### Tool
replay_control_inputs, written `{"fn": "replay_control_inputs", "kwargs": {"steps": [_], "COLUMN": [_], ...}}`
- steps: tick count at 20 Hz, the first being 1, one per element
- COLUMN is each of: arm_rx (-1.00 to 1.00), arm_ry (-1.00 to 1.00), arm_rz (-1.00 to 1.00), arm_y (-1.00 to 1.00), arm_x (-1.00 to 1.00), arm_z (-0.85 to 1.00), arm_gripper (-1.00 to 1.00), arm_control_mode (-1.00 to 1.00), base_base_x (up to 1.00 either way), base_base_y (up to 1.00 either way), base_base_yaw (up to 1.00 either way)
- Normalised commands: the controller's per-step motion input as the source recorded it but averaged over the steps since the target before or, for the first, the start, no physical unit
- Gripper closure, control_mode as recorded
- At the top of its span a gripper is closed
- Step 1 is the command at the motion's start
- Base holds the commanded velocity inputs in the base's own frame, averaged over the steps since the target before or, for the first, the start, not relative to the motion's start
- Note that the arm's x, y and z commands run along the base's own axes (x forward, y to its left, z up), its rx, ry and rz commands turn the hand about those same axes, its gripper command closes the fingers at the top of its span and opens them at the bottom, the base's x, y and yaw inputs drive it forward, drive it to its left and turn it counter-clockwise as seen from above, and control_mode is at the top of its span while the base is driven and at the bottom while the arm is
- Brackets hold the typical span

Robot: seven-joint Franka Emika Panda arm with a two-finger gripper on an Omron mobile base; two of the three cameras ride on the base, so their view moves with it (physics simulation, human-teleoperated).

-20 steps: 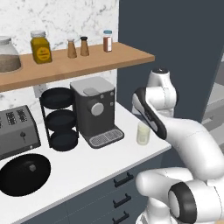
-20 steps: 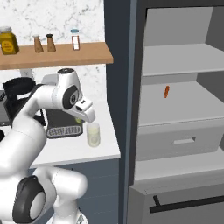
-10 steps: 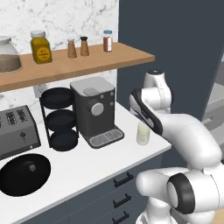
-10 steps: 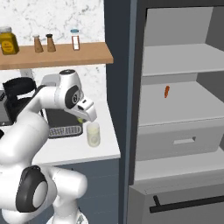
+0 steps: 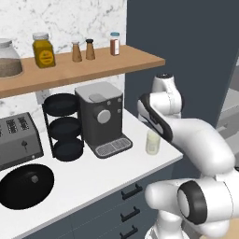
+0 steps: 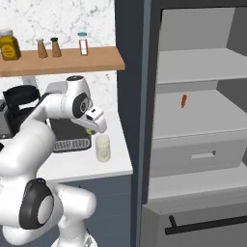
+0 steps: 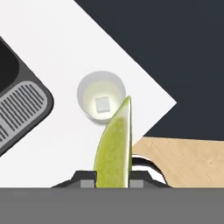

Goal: Grab a lemon wedge from the fridge and one ice cube from the ice bowl, and put them in the glass of lemonade.

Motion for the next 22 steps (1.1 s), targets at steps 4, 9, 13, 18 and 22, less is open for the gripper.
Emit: {"fn": "replay_control_inputs", "kwargs": {"steps": [4,9,13,18,22], "arm_rx": [-0.03,-0.02,0.0,0.0,0.01], "arm_ry": [0.05,0.05,0.15,0.07,0.0], "arm_rz": [0.0,0.0,0.0,0.0,0.0], "arm_y": [0.25,0.05,-0.08,-0.06,-0.21], "arm_x": [0.41,0.33,0.42,0.34,0.11], "arm_z": [0.0,-0.02,-0.14,0.0,0.0], "arm_gripper": [1.0,1.0,1.0,1.0,1.0], "arm_control_mode": [-1.0,-1.0,-1.0,-1.0,-1.0], "base_base_x": [0.0,0.0,0.0,0.0,0.0], "base_base_y": [0.0,0.0,0.0,0.0,0.0], "base_base_yaw": [0.0,0.0,0.0,0.0,0.0]}}
